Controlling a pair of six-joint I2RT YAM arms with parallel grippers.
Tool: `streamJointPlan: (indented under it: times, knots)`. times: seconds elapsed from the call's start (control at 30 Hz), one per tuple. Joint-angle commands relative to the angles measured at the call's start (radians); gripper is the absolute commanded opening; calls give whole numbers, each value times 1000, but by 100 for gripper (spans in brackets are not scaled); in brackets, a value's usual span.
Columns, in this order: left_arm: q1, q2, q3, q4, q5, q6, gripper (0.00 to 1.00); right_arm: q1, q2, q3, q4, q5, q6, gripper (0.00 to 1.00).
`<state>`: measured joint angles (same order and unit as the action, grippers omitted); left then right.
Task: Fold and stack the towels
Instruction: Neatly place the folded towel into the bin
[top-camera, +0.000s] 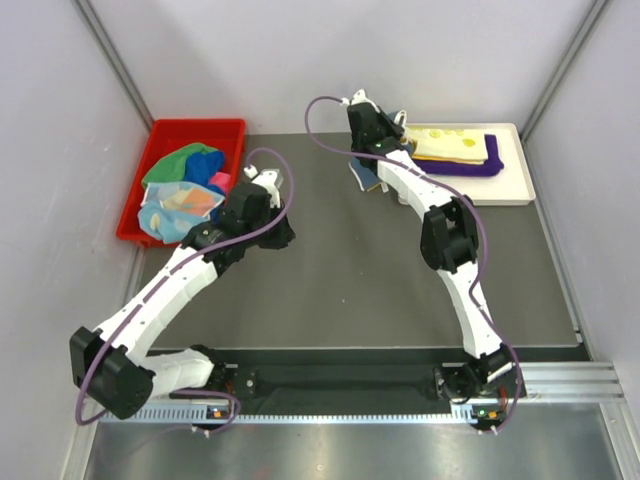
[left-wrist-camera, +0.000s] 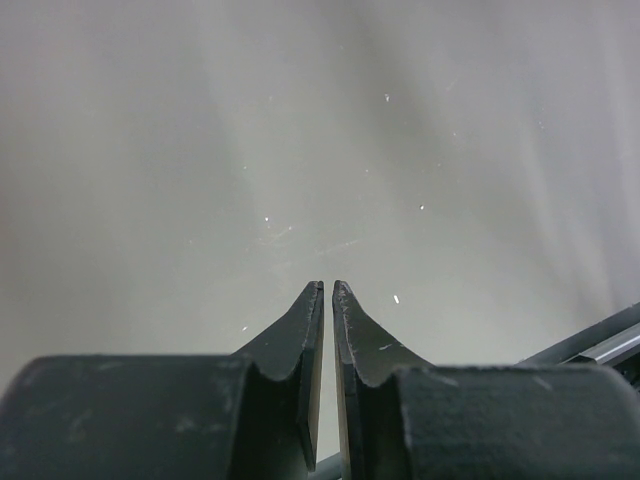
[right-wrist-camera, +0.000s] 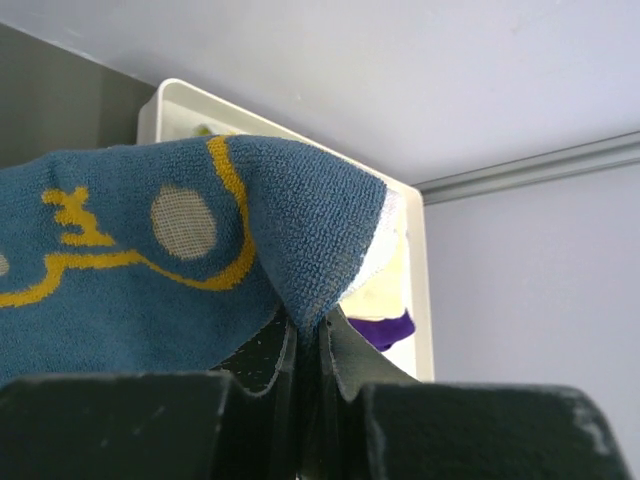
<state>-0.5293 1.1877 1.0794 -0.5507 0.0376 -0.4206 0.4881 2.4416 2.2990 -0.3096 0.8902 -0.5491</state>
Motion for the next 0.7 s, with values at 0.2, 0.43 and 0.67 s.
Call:
streamJointPlan:
  times: [0.2,0.43,0.67]
  knots:
    - [-3,23,36,35,22,23,13,-11,-50,66,135,75,-161,0]
    - [-3,29,33,54,42,19,13,-14,-101,40,181,85,-204,0]
    - [-3,35,36,58,53,19,14,-20,-147,36,204,87,-222,0]
